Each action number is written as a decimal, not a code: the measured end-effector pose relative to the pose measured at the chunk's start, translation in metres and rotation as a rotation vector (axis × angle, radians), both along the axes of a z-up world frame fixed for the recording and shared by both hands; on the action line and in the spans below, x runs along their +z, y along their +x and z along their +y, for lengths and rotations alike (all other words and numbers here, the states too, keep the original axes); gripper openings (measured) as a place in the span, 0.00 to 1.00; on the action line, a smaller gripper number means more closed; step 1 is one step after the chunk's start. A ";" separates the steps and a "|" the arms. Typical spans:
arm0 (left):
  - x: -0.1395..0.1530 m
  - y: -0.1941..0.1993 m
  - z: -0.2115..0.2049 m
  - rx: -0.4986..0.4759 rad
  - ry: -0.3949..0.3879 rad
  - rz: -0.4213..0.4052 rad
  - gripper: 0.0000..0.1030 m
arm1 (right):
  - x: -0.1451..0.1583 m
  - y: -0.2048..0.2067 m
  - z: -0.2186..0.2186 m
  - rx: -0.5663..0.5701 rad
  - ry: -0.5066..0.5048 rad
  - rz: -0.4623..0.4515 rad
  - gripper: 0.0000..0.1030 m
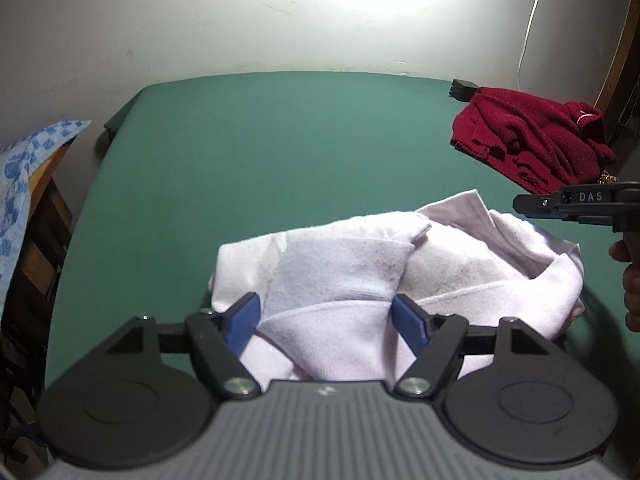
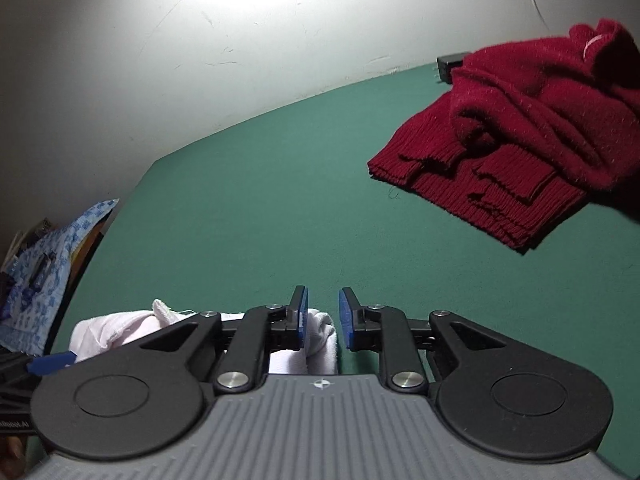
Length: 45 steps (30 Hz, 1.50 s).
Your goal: Fold clothes
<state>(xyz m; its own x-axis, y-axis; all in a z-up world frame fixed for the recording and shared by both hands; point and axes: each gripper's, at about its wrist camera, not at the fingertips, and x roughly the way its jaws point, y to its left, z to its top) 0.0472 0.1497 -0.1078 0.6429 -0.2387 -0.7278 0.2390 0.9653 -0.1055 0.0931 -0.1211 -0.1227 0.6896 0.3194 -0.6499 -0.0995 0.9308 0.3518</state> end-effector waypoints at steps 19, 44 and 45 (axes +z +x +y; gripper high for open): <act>-0.005 -0.003 -0.003 0.000 0.012 0.012 0.73 | -0.008 -0.016 0.010 0.133 -0.078 -0.016 0.19; 0.007 -0.043 0.081 0.077 -0.158 0.063 0.82 | 0.006 -0.109 -0.025 -0.013 0.080 0.084 0.43; 0.006 -0.042 0.080 0.074 -0.187 0.076 0.82 | 0.006 -0.110 -0.026 -0.012 0.100 0.080 0.45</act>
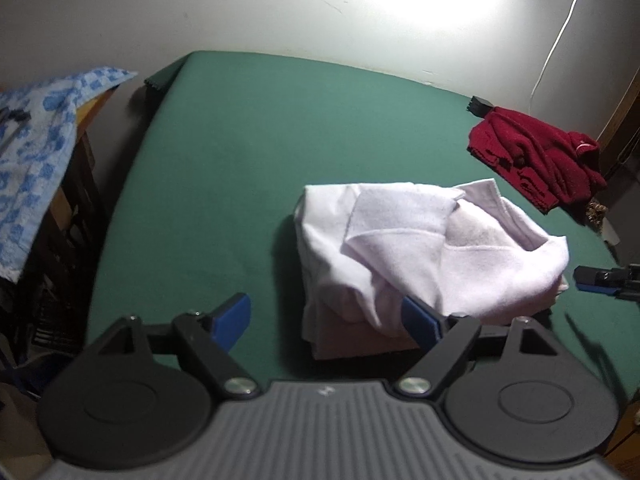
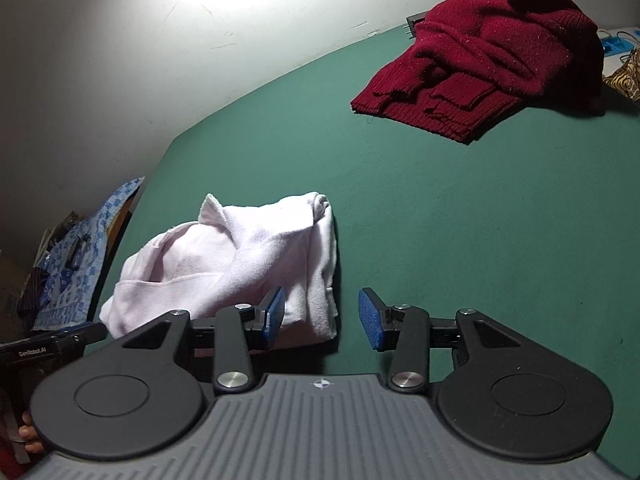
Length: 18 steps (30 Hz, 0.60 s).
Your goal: Fold clothes
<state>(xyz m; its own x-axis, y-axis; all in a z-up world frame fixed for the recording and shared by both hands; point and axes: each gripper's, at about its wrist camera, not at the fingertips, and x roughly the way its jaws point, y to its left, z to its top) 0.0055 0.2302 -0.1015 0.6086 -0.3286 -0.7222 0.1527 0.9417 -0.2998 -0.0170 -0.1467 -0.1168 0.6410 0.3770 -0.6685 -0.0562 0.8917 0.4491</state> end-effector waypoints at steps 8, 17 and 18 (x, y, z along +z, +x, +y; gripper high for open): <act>-0.009 0.023 -0.003 0.072 -0.095 0.068 0.91 | -0.005 0.021 -0.004 0.077 0.077 0.006 0.58; -0.020 0.024 -0.018 0.163 -0.141 0.123 0.97 | -0.023 0.058 -0.020 0.230 0.160 0.109 0.60; -0.020 0.025 -0.020 0.162 -0.151 0.127 0.99 | -0.026 0.061 -0.022 0.239 0.181 0.126 0.60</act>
<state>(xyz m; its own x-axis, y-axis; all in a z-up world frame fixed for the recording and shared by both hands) 0.0304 0.2105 -0.1217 0.5695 -0.3445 -0.7464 -0.0444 0.8937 -0.4464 0.0445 -0.1687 -0.1430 0.4368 0.6271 -0.6450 -0.1881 0.7648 0.6162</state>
